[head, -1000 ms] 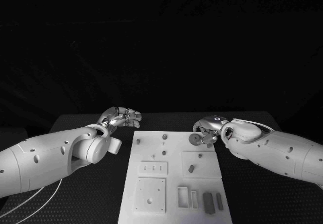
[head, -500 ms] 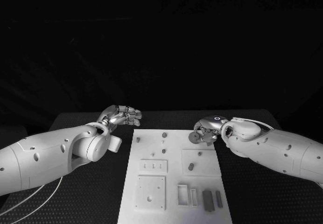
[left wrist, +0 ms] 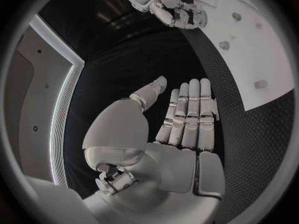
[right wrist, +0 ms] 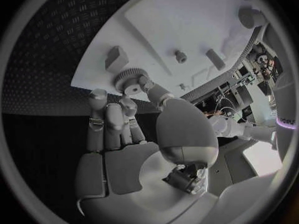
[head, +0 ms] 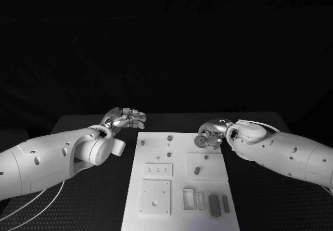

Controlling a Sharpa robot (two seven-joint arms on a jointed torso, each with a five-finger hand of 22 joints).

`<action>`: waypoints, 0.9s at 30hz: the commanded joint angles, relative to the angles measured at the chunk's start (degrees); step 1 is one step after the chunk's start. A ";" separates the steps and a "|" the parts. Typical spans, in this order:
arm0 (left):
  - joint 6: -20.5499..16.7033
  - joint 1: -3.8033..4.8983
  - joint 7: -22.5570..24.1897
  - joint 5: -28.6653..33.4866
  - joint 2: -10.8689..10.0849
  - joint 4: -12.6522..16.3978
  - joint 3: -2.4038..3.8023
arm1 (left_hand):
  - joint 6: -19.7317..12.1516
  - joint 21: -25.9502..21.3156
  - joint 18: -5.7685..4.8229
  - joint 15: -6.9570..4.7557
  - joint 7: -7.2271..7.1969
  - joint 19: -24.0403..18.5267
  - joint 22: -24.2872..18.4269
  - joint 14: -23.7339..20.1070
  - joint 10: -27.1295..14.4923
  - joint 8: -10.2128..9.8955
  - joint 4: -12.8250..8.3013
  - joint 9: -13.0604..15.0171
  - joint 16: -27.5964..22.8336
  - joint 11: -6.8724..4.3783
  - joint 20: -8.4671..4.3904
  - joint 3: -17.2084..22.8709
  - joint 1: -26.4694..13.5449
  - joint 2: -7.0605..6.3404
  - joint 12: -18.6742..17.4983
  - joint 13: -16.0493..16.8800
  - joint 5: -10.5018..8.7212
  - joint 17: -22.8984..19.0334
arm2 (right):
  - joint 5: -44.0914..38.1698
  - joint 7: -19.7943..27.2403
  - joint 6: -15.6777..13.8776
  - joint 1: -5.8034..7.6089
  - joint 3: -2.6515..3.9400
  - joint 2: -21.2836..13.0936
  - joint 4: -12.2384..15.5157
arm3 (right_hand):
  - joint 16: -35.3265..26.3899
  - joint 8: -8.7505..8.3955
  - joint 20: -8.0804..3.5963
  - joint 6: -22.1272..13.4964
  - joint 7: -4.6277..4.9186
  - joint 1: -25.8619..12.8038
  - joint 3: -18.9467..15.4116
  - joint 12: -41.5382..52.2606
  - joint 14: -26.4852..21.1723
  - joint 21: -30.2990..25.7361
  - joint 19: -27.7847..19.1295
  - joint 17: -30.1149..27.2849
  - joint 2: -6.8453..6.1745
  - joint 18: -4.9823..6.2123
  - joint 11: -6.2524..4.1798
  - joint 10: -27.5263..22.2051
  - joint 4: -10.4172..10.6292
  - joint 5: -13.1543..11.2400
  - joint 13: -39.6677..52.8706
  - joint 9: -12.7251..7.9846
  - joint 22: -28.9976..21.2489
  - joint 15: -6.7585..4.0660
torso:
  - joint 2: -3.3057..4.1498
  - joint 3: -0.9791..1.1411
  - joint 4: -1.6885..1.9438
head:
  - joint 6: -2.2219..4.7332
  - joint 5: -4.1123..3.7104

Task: Assemble the parts on the task board

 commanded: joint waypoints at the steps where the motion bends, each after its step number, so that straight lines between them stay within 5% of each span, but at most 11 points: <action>1: 0.67 0.06 0.23 0.12 0.03 0.23 0.05 | -0.24 -0.24 0.85 -0.04 0.16 0.41 0.08 0.32 -0.15 -0.29 -0.04 0.00 -0.39 0.39 -0.01 -0.32 -0.20 0.06 -0.28 0.04 0.27 0.09 | -0.23 0.40 2.04 -0.46 -0.25 0.20 -0.29 | 0.26 0.06 -0.24 3.11 0.32 -0.73 0.05 0.26 0.14 0.33 -0.22 -0.08 0.00 2.59 -0.28 -3.47 -0.32 0.06 -0.10 -0.25 1.20 0.04 | 0.05 0.02 0.03 | -0.16 -0.11; 17: 0.62 0.07 0.13 0.05 -0.06 0.38 0.05 | -0.27 -0.27 0.86 -0.04 0.19 0.42 0.08 0.33 -0.18 -0.34 -0.04 0.01 -0.44 0.42 -0.01 -0.31 -0.16 0.04 -0.37 0.04 0.27 0.13 | -2.59 0.58 4.14 -1.02 -0.90 0.54 -1.15 | 0.48 1.31 -0.31 6.19 0.58 0.87 1.20 1.06 0.22 0.85 -0.58 0.20 2.93 2.59 0.00 -3.62 -2.63 0.07 -0.88 -0.07 1.19 0.37 | -0.07 0.03 -0.03 | -0.72 -0.06; 27: 0.24 0.07 0.08 -0.03 -0.12 0.43 0.05 | -0.25 -0.28 0.86 -0.04 0.19 0.44 0.09 0.35 -0.16 -0.35 -0.02 0.02 -0.46 0.42 -0.01 -0.30 -0.14 0.06 -0.39 0.05 0.27 0.16 | -6.60 -0.72 -3.27 -1.19 -1.01 0.60 -0.36 | 0.78 2.29 -0.61 8.59 -0.26 2.47 0.69 1.69 1.89 1.58 -0.02 1.59 3.24 2.59 -0.79 -2.49 -2.69 0.07 -1.78 0.31 1.10 -0.33 | -0.11 0.02 -0.12 | -0.74 -0.05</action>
